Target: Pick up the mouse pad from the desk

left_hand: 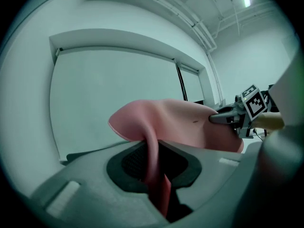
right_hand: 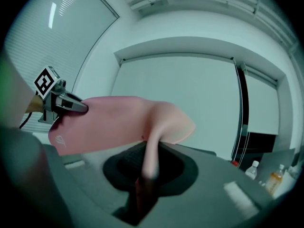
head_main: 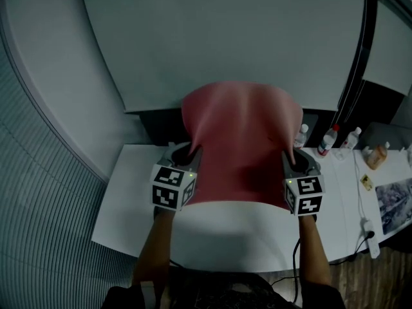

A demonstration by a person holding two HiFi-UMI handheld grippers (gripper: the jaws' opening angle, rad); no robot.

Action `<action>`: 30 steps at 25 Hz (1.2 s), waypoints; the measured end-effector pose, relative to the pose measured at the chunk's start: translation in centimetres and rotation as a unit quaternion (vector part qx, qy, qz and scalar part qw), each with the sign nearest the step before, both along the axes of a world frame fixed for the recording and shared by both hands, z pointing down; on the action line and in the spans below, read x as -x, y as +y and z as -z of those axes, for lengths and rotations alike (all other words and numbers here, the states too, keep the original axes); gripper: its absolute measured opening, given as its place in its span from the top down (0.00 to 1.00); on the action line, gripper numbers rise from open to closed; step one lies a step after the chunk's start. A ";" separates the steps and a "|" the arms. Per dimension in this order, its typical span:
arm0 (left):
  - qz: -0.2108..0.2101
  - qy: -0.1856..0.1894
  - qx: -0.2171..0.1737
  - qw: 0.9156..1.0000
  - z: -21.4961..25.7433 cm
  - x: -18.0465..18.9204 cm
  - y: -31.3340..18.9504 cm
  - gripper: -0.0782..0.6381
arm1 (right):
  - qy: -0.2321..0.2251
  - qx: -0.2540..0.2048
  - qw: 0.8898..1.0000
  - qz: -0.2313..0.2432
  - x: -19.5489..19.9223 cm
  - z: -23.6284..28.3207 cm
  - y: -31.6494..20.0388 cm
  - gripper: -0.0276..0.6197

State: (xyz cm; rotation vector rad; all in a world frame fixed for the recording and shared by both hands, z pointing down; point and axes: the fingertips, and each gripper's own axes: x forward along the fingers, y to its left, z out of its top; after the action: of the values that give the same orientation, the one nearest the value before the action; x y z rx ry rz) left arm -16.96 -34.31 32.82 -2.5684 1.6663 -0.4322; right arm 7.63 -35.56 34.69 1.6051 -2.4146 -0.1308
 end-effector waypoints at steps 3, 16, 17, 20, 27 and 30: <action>0.000 0.007 -0.017 1.000 1.6 -0.4 -0.2 0.80 | -0.006 -0.019 1.000 -0.007 -0.1 1.8 -0.2 0.86; -0.025 0.024 -0.081 0.996 7.0 -3.0 0.2 0.80 | -0.015 -0.082 0.995 -0.047 -2.6 7.3 1.3 0.86; -0.028 0.025 -0.083 0.996 7.2 -3.4 0.2 0.80 | -0.014 -0.085 0.995 -0.051 -2.9 7.5 1.5 0.86; -0.040 0.028 -0.089 0.995 7.6 -4.6 0.2 0.80 | -0.011 -0.091 0.994 -0.065 -4.2 7.9 2.1 0.86; -0.073 0.038 -0.099 0.992 8.5 -7.5 0.1 0.80 | -0.006 -0.103 0.990 -0.101 -7.1 9.1 3.6 0.86; -0.087 0.042 -0.103 0.990 8.7 -9.0 0.1 0.80 | -0.005 -0.107 0.987 -0.116 -8.5 9.3 4.2 0.86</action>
State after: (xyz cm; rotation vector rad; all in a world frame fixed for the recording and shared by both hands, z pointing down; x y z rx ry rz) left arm -7.99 -34.21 24.13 -2.5792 1.4090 -0.1369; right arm 16.12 -31.32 25.38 1.9714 -2.2630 -0.3500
